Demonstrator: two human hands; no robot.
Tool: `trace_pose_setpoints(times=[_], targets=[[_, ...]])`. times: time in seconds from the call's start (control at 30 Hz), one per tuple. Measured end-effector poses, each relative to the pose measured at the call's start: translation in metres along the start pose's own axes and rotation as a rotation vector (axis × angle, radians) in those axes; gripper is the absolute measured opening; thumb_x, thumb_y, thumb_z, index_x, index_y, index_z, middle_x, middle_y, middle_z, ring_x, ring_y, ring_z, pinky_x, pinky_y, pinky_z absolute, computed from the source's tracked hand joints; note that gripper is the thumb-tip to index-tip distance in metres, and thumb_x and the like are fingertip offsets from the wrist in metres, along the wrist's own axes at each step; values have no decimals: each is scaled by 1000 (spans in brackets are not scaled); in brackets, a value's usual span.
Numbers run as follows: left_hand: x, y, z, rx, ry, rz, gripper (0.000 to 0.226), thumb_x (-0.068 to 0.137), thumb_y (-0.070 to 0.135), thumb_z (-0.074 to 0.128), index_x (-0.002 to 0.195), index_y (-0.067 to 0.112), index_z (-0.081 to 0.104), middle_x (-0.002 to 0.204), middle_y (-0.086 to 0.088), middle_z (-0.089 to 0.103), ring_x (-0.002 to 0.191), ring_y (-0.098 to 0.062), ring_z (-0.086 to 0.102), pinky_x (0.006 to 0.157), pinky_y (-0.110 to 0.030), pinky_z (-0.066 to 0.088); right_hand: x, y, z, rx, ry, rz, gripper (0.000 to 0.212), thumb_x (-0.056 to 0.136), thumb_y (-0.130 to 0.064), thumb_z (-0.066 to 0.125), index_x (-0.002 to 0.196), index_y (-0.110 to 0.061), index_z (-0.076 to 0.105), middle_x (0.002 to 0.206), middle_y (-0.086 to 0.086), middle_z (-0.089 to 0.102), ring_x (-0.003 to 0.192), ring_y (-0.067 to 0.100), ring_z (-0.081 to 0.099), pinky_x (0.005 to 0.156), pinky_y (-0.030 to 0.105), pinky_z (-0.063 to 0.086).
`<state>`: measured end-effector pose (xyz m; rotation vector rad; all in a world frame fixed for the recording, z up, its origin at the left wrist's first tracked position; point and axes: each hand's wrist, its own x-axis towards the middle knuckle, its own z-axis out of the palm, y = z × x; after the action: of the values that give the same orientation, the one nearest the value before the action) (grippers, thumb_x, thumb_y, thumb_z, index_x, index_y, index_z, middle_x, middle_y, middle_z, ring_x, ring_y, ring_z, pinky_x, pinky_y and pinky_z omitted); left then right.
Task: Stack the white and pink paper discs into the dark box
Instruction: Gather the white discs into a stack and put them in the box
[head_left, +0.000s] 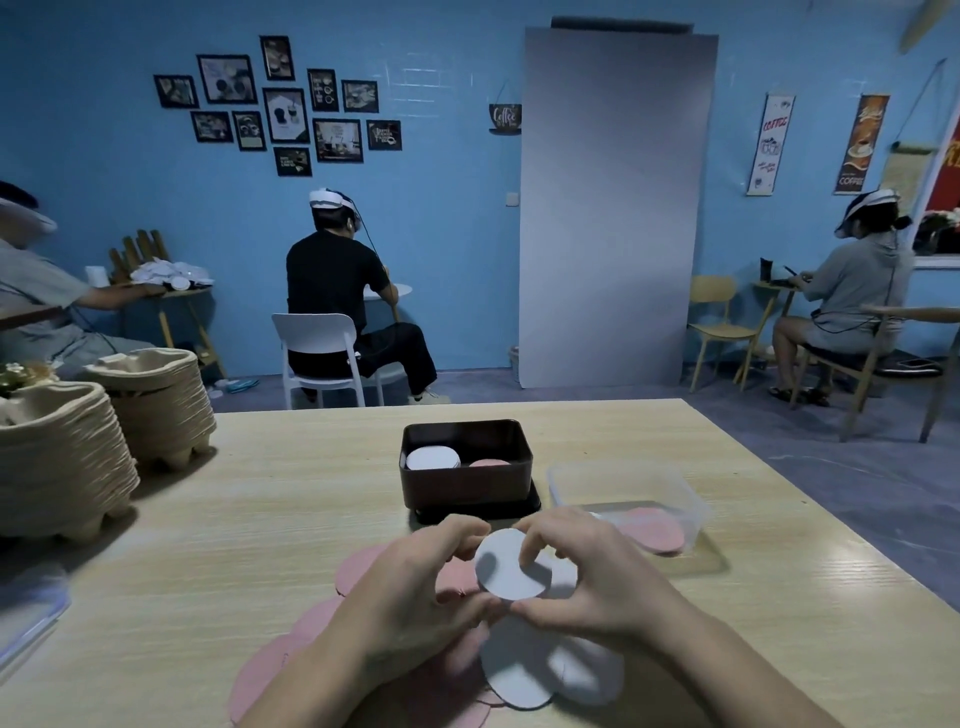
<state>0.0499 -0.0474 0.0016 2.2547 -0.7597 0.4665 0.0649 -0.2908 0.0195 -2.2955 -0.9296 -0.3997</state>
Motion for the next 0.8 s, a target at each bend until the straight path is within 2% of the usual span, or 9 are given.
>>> trace_pose_setpoints(times=[0.07,0.17,0.23,0.3,0.37,0.43,0.53,0.67,0.8], targets=[[5,-6,-12,-5,7,-10,49,81,44,79,124,37,56,114,26,68,109,5,64,90,-22,53,16,-3,1,38,10,11,33,69,-42,85,84,-27,59,105,-13,67,94,8,57,79,16,43],[16,-21,-34,29,77,-16,43,86,45,76,122,25,64,114,24,67,107,5,63,90,-15,49,45,-4,-1,88,73,6,31,65,-37,85,79,-27,59,98,-15,68,89,7,60,74,23,47],[24,-36,-47,111,138,-28,42,89,51,68,123,26,65,117,21,67,110,2,61,93,-23,50,65,-1,-5,100,106,37,32,64,-41,83,80,-27,59,91,-19,65,98,13,65,78,33,51],[30,-51,-57,182,157,-46,44,91,54,62,126,27,65,123,19,65,118,-1,58,99,-28,48,86,5,-10,96,121,86,33,63,-48,80,79,-28,60,85,-15,65,93,15,65,76,38,51],[35,-65,-63,228,137,-57,47,91,56,59,130,29,63,130,18,62,125,-2,53,105,-30,46,108,11,-11,78,115,122,33,64,-50,79,78,-27,60,78,-9,62,73,11,56,66,36,48],[37,-75,-64,288,100,-49,52,92,57,58,136,29,60,139,16,58,132,-4,49,109,-32,44,129,17,-9,49,96,152,33,67,-46,83,78,-25,60,66,-10,54,61,7,44,58,30,39],[34,-87,-58,385,41,-10,59,94,58,53,146,29,54,152,15,49,140,-7,42,114,-32,39,157,24,-2,-5,46,231,31,70,-42,85,80,-26,61,66,-14,51,61,6,45,57,24,33],[28,-94,-49,453,15,9,64,97,58,49,154,31,43,160,17,38,146,-4,34,117,-19,23,180,29,14,-82,-56,253,30,72,-44,83,83,-27,61,72,-13,51,65,3,46,56,24,33],[27,-94,-49,434,-7,13,66,99,59,46,158,32,34,165,19,28,150,0,25,119,-18,20,192,31,27,-129,-130,229,33,72,-48,84,84,-25,63,74,-14,52,67,1,46,57,24,33]])
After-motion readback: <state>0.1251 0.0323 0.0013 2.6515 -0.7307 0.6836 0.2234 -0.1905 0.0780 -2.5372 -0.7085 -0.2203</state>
